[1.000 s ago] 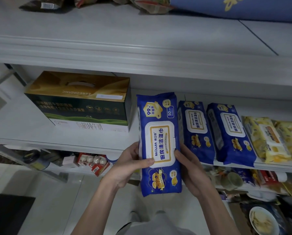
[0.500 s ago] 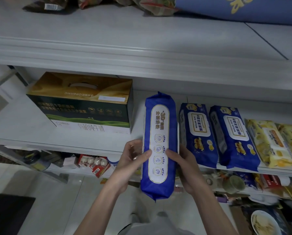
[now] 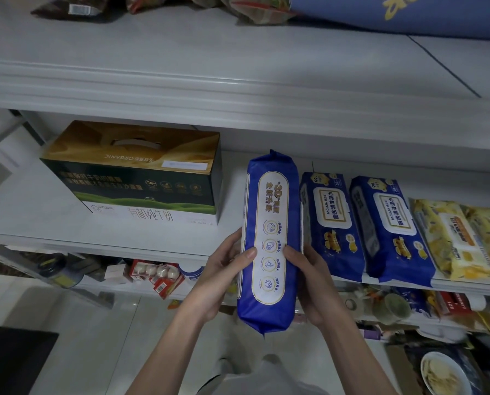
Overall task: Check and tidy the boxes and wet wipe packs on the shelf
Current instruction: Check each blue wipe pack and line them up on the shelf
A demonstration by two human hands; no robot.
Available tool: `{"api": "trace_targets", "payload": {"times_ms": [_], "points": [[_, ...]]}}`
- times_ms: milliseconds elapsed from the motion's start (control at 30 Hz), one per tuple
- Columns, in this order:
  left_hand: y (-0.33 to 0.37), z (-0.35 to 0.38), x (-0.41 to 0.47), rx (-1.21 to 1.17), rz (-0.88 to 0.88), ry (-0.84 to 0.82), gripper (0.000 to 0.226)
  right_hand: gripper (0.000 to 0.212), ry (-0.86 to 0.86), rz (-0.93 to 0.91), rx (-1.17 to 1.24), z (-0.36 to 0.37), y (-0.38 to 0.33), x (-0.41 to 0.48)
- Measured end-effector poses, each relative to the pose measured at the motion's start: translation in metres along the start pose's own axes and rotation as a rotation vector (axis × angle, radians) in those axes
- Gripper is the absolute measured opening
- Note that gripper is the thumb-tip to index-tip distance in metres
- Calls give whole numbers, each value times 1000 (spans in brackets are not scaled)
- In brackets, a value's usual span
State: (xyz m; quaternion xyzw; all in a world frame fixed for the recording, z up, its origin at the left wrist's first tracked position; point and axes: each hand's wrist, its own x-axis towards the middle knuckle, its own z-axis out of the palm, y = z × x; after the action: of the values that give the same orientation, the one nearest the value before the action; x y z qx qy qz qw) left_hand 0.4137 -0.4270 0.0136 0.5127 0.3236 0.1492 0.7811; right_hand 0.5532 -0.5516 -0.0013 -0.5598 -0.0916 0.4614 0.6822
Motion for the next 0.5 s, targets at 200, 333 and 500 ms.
{"api": "trace_targets", "payload": {"times_ms": [200,333,500], "points": [[1,1,-3,-42,-12,-21,57,89,16,-6,-9,1,-1,-2],[1,2,-4,-106,0,17,57,67,-6,-3,-30,3,-2,-6],[3,14,-2,-106,36,232,67,81,24,-72,-262,0,-13,-8]]}}
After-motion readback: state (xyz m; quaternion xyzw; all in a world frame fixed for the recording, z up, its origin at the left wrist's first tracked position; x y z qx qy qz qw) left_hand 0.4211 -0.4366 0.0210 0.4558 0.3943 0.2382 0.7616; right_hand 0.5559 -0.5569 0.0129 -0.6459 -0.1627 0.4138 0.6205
